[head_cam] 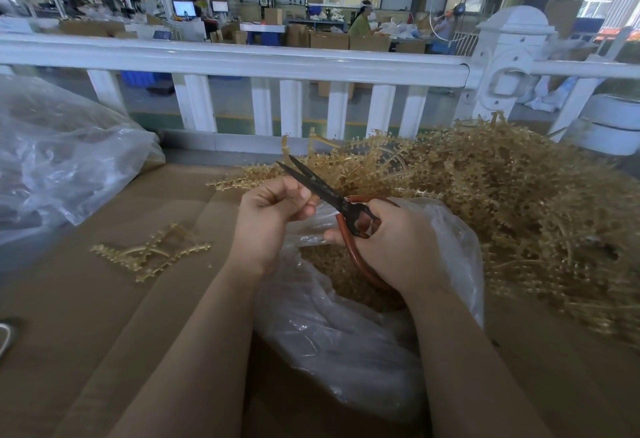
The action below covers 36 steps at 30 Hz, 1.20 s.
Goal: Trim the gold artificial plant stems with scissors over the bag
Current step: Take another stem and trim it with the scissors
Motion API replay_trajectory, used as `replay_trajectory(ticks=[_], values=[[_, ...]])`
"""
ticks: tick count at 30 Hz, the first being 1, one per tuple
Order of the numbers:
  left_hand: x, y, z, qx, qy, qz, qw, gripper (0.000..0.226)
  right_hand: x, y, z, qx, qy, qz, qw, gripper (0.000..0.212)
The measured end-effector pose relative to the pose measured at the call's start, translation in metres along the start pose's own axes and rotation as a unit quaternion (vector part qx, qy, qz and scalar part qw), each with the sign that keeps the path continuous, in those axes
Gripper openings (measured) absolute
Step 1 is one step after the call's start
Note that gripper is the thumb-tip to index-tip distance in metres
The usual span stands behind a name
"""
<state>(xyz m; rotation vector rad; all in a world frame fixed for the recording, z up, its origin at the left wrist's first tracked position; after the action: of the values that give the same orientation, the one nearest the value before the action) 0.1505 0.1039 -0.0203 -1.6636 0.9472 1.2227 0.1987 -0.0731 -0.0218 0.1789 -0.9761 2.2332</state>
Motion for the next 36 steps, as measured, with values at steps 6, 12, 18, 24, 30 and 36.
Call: replay_trajectory(ticks=[6,12,18,24,30,36], values=[[0.004,-0.002,0.0,-0.011,0.123,0.104,0.987,0.027,0.003,0.0,-0.003,0.038,-0.061,-0.037,0.997,0.032],[0.008,-0.003,0.004,-0.047,0.215,0.157,0.963,0.028,0.007,0.001,-0.002,0.056,-0.074,-0.033,0.995,0.02],[0.013,-0.004,0.006,-0.083,0.281,0.215,0.932,0.02,0.004,0.002,-0.002,0.068,-0.066,-0.04,0.995,0.023],[0.012,0.0,-0.005,-0.004,0.174,0.211,0.962,0.024,-0.002,-0.001,-0.008,0.02,-0.162,-0.132,0.978,0.033],[0.011,0.003,-0.019,0.029,0.146,0.195,0.969,0.014,0.004,-0.003,-0.01,-0.007,-0.303,-0.151,0.941,0.033],[0.014,0.004,-0.024,0.066,0.111,0.202,0.971,0.027,0.005,-0.005,-0.012,-0.026,-0.337,-0.147,0.93,0.013]])
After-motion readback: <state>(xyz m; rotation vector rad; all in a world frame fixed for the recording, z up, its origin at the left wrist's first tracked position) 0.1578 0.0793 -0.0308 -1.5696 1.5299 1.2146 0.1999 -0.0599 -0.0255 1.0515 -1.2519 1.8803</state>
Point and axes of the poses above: each hand's wrist, its own y-axis away from the middle knuckle, its own z-axis out of the back of the hand, x = y × z, the point moved 3 cm from there along -y, towards the middle knuckle, and after that the axes turned 11 degrees about z, right-handed, at the moved point
